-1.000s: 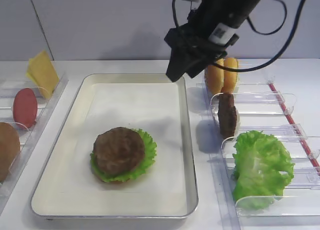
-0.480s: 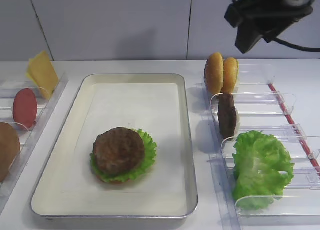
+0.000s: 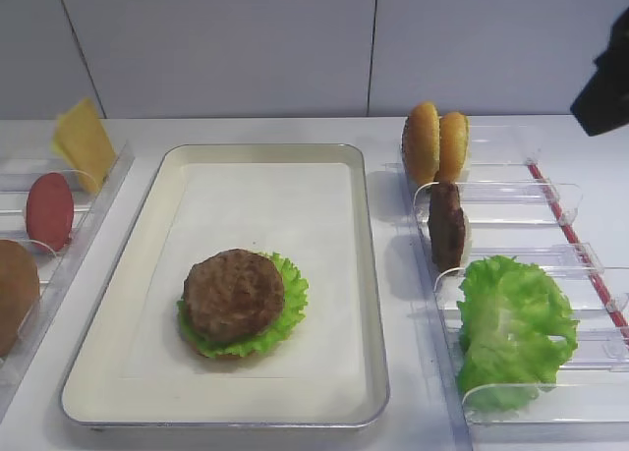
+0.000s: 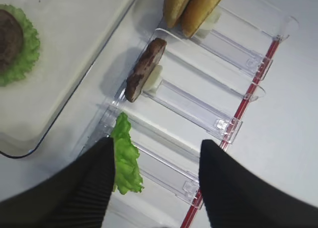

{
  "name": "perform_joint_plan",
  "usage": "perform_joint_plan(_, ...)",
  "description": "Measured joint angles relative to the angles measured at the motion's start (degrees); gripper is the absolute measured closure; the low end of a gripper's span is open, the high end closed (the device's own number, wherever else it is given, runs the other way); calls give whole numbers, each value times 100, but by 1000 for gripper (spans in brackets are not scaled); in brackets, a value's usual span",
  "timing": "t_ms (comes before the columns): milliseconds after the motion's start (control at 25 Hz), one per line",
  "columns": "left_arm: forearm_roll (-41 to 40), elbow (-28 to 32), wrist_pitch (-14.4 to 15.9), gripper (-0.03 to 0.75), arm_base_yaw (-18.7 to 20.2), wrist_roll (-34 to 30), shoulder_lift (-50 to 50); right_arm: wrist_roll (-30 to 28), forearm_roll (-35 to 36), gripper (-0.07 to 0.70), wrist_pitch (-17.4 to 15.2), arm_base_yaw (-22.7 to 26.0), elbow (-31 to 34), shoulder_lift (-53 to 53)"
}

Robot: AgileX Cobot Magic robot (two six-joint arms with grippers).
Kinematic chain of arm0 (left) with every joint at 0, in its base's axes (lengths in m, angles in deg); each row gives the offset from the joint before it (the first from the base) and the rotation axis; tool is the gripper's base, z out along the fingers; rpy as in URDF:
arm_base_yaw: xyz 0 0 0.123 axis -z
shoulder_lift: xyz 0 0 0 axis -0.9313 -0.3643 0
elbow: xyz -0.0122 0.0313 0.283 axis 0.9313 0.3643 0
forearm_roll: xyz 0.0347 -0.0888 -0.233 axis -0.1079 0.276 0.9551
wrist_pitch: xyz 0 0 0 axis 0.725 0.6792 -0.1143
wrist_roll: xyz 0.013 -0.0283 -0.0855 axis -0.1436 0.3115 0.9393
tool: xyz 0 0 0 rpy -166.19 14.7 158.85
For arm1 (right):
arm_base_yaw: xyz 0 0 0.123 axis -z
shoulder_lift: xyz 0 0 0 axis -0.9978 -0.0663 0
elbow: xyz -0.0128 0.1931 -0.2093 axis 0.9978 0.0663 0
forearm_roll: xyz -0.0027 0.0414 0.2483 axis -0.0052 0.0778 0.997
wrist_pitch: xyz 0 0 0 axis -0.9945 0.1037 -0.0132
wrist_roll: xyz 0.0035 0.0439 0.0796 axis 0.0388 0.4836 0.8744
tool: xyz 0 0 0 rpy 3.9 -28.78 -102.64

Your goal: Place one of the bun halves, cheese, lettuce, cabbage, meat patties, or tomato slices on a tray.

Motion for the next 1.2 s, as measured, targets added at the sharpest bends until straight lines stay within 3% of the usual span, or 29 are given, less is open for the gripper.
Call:
perform_joint_plan(200, 0, 0, 0, 170, 0, 0, 0, 142, -58, 224, 505, 0, 855, 1183)
perform_joint_plan(520, 0, 0, 0, 170, 0, 0, 0, 163, -190, 223, 715, 0, 2336, 3000)
perform_joint_plan(840, 0, 0, 0, 170, 0, 0, 0, 395, -226, 223, 658, 0, 3366, 4905)
perform_joint_plan(1200, 0, 0, 0, 170, 0, 0, 0, 454, -272, 223, 163, 0, 3937, 6357)
